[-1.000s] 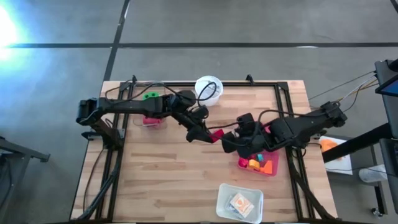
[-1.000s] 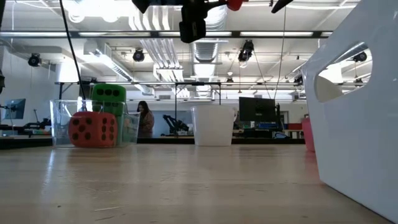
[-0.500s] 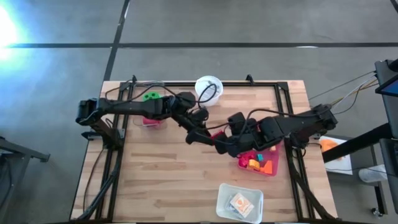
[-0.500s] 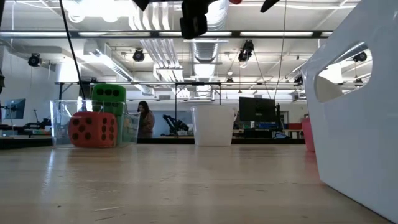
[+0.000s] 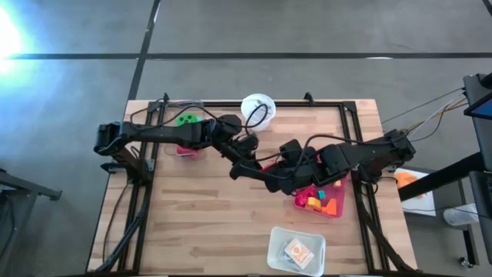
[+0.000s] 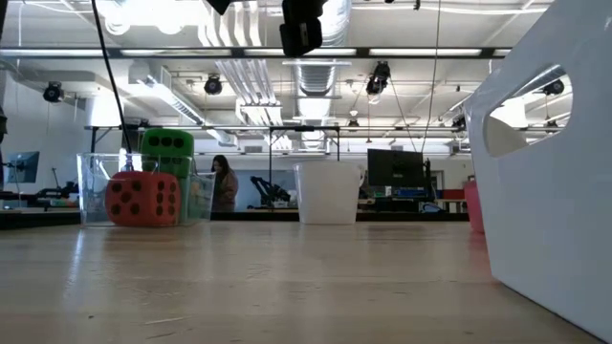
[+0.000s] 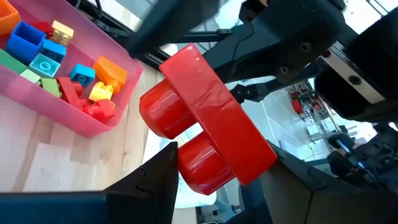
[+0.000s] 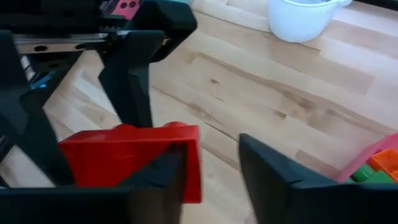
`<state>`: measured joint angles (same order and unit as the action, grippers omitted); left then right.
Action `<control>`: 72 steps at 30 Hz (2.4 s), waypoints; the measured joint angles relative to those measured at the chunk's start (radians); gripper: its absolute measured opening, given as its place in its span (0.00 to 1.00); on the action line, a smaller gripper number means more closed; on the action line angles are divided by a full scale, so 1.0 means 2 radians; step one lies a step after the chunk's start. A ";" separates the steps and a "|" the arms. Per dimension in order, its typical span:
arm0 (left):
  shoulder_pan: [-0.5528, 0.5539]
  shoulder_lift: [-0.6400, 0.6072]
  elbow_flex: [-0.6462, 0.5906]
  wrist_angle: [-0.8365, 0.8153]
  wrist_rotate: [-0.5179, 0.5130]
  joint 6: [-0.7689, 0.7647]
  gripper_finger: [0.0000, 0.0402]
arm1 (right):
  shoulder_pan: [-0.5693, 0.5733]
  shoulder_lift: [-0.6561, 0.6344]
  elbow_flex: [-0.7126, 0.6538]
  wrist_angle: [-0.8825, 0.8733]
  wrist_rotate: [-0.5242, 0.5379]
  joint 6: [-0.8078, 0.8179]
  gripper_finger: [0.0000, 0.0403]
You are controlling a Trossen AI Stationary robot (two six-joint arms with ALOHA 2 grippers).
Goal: Pick & Place Toys
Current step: Put the red game piece into the pink bin
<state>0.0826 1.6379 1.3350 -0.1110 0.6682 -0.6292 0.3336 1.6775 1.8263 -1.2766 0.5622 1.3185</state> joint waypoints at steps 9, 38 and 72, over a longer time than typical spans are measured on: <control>0.000 0.000 0.000 0.005 0.000 0.000 0.45 | 0.000 -0.001 0.001 0.014 -0.014 -0.030 0.03; 0.000 0.000 0.001 0.005 -0.020 -0.070 0.93 | 0.000 -0.001 0.001 0.007 -0.033 -0.046 0.02; 0.001 -0.143 0.001 -0.158 -0.172 0.038 0.93 | 0.028 -0.162 -0.166 -0.144 -0.120 0.158 0.02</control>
<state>0.0845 1.3528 1.3369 -0.4262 0.3243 -0.5523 0.3889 1.3541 1.4944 -1.5637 0.3214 1.6341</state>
